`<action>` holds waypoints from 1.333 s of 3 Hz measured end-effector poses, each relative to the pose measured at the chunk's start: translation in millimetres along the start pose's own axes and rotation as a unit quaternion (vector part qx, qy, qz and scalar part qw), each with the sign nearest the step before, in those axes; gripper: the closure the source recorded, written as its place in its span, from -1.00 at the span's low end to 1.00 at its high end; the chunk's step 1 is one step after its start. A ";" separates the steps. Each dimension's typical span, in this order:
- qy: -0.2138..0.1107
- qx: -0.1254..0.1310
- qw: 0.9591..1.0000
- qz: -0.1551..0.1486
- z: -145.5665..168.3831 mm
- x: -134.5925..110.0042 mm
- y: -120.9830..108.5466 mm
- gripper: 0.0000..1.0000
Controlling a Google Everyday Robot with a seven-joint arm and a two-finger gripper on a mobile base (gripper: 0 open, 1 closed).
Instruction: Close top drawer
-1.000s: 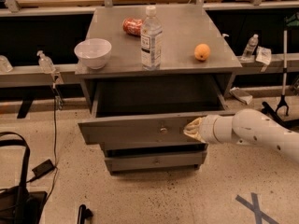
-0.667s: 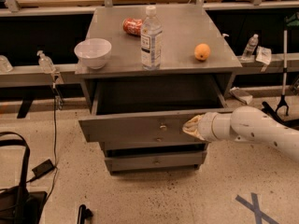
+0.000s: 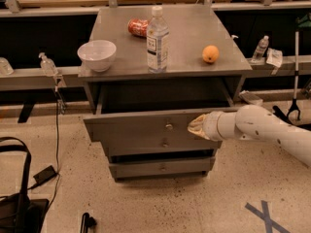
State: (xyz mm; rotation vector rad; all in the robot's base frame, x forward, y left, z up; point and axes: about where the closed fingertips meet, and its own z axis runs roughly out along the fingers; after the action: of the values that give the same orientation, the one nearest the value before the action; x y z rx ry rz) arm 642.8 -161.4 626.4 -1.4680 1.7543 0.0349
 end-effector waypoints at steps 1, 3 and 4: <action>0.000 0.000 1.000 -0.005 9.0 -2.6 -10.8 1.00; 0.005 0.001 1.000 -0.006 25.0 1.7 -31.2 1.00; 0.003 0.001 1.000 -0.003 33.1 5.3 -40.5 1.00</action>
Offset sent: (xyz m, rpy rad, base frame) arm 0.0481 -0.0027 0.0008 -0.0191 -0.0120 -0.0057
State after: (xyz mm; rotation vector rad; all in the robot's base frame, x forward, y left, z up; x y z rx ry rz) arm 695.0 -161.9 620.4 -1.4726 1.7552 0.0254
